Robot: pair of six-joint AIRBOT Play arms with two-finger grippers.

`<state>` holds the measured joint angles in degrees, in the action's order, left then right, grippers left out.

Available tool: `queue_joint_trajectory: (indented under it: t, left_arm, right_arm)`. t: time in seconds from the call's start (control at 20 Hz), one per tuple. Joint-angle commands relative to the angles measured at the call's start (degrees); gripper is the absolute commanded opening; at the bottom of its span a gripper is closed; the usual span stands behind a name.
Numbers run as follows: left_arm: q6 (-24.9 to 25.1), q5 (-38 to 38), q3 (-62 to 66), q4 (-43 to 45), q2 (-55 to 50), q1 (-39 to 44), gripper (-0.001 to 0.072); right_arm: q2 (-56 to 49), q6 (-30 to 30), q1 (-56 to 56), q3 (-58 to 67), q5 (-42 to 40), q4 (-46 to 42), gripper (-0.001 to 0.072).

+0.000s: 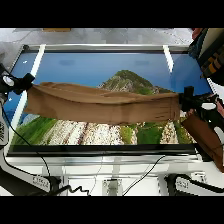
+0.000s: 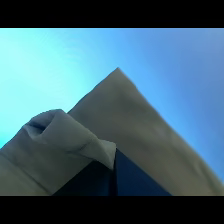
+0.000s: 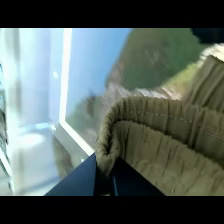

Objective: Fold the clothes and pants, and hang the long-sleeved shirts on hangers.

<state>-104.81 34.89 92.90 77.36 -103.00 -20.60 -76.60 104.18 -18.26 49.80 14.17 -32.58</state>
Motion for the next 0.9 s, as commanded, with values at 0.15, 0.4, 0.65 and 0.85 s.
queue_joint_trajectory:
  t: [0.15,0.4,0.65,0.85]
  left_arm:
    - [-6.5,-11.9,0.7,-1.1,-2.3,0.5,0.0022]
    - [-6.6,-13.8,0.7,-1.1,-3.5,1.9,0.0693]
    - [-6.6,-6.6,0.7,-0.6,1.2,0.8,0.0701]
    - [-6.6,14.4,0.7,1.7,5.4,-4.3,0.0697]
  right_arm:
    - [-7.8,6.7,1.9,5.9,-8.3,2.4,0.0027]
    - [-9.3,1.8,1.9,7.8,-7.5,-0.7,0.0689]
    - [-8.3,-2.0,1.8,12.3,-1.2,-8.2,0.0686]
    - [-6.7,-3.8,1.8,15.2,4.2,-15.8,0.0687]
